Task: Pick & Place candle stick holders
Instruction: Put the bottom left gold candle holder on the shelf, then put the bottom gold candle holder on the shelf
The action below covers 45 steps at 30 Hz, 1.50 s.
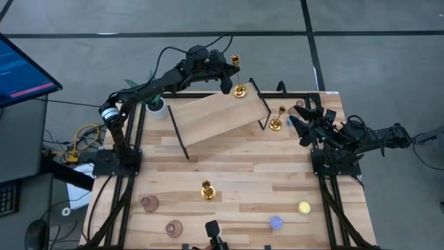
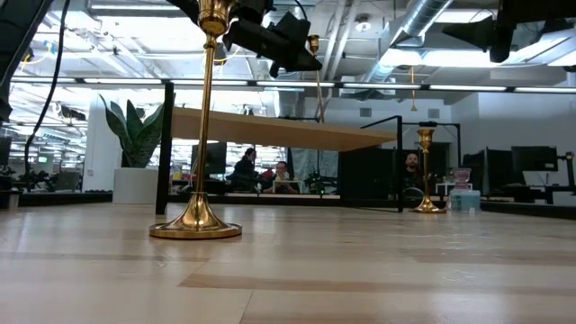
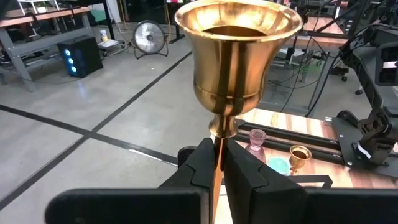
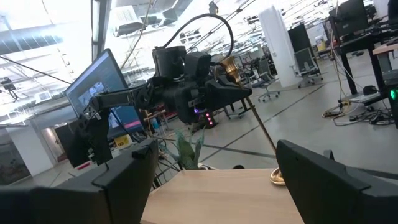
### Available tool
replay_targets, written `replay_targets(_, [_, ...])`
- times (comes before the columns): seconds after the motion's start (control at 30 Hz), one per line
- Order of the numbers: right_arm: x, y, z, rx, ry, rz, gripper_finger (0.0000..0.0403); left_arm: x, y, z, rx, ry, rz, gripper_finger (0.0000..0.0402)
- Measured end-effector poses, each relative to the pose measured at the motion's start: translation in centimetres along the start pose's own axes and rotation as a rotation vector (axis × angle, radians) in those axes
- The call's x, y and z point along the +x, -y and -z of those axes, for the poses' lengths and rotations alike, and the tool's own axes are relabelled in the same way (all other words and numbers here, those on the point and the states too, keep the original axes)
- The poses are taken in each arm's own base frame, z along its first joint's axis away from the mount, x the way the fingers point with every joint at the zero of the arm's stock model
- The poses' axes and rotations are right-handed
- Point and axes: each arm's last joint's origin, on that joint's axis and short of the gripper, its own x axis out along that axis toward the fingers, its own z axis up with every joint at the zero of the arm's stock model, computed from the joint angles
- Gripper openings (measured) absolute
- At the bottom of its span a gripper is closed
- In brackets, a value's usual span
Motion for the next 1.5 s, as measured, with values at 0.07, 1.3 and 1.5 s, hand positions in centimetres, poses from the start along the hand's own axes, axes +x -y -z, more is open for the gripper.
replay_targets(0.07, [0.00,0.00,0.00,0.000,0.000,0.000,0.0317,-0.01,0.00,-0.05,0.001,0.004,0.000,0.0017])
replay_targets(1.3, [0.00,-0.03,0.00,0.003,-0.001,-0.010,0.0317,-0.01,0.07,0.12,-0.004,-0.014,0.003,0.0066])
replay_targets(1.5, [0.00,-0.03,0.00,0.003,-0.001,-0.010,0.0317,-0.03,0.07,0.10,-0.004,-0.014,0.003,0.0083])
